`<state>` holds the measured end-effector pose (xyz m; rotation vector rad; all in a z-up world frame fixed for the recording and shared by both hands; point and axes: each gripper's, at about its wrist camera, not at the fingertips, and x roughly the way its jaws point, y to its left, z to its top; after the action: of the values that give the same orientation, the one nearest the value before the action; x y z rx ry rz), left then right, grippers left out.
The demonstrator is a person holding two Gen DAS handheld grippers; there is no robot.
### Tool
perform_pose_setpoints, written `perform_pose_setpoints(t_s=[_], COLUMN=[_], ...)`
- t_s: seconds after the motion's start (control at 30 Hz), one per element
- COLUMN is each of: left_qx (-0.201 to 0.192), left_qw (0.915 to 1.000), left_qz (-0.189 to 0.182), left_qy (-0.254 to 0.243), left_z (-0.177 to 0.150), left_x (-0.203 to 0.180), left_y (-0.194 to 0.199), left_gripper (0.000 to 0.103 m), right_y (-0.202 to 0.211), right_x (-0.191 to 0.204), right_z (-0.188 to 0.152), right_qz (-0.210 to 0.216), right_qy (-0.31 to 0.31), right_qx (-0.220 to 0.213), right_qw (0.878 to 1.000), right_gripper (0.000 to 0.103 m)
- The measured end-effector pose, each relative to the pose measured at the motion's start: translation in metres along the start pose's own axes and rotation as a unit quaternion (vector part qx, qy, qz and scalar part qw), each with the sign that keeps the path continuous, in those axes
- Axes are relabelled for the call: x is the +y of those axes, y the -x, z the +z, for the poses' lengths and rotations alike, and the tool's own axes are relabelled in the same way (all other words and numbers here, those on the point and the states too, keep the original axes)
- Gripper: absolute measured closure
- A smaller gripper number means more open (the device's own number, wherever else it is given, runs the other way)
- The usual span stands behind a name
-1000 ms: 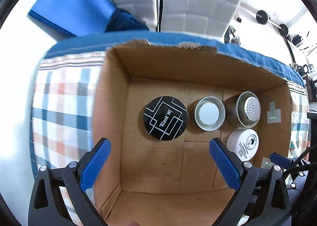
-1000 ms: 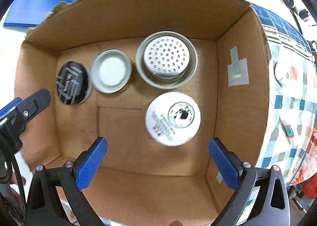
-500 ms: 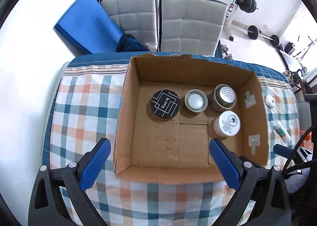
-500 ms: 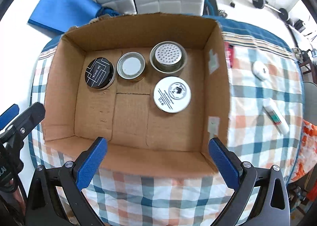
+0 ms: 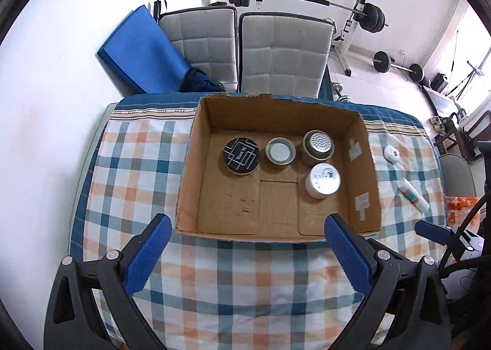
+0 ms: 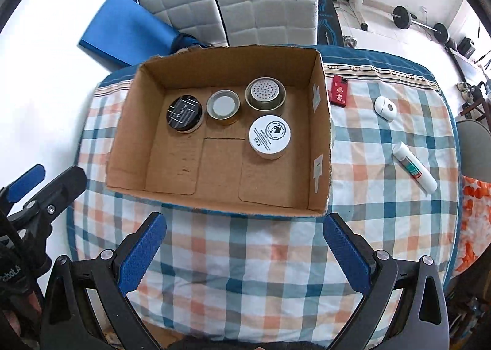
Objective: Organize rigid objects
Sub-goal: 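Open both tools to release the jar and tin, then lift away, then grasp the white tube with the right tool while the left tool grasps the white oval case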
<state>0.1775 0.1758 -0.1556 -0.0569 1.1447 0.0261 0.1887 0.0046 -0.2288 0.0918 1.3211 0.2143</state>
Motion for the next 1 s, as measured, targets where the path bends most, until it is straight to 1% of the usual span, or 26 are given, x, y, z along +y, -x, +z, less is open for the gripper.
perform_pose_setpoints(t_s=[0.13,0.3,0.4,0.53,0.57,0.67,0.77,0.87,1.0], left_qx=[-0.003,-0.009,-0.009,0.005,0.009,0.027,0.044,0.071,0.101], left_qw=[0.9999,0.9991,0.9975,0.9934,0.9928,0.9904,0.9906,0.9890,0.9859], left_qz=[-0.009,-0.034,-0.053,-0.085,-0.087,-0.095,-0.075,-0.050,-0.026], left_qy=[-0.004,-0.022,-0.045,-0.077,-0.081,-0.096,-0.106,-0.120,-0.131], left_z=[0.001,0.014,0.028,0.050,0.053,0.066,0.079,0.089,0.091], left_x=[-0.018,-0.059,-0.100,-0.169,-0.181,-0.225,-0.260,-0.288,-0.310], left_y=[0.006,0.011,0.004,-0.019,-0.025,-0.051,-0.084,-0.121,-0.159], left_gripper=[0.001,0.001,0.001,0.001,0.001,0.001,0.001,0.001,0.001], right_y=[0.011,0.023,0.033,0.039,0.036,0.015,-0.016,-0.043,-0.097], right_x=[-0.013,-0.051,-0.088,-0.157,-0.178,-0.239,-0.292,-0.321,-0.346], right_z=[-0.002,-0.001,0.005,0.019,0.024,0.034,0.045,0.058,0.069], right_qz=[0.011,0.026,0.022,-0.009,-0.020,-0.040,-0.053,-0.052,-0.068], right_qy=[-0.007,-0.033,-0.055,-0.085,-0.091,-0.115,-0.131,-0.122,-0.093], right_qx=[-0.006,-0.009,-0.012,-0.015,-0.011,0.011,0.040,0.050,0.096], right_qw=[1.000,0.999,0.998,0.996,0.996,0.993,0.989,0.990,0.989], right_gripper=[0.000,0.000,0.000,0.000,0.000,0.000,0.000,0.000,0.000])
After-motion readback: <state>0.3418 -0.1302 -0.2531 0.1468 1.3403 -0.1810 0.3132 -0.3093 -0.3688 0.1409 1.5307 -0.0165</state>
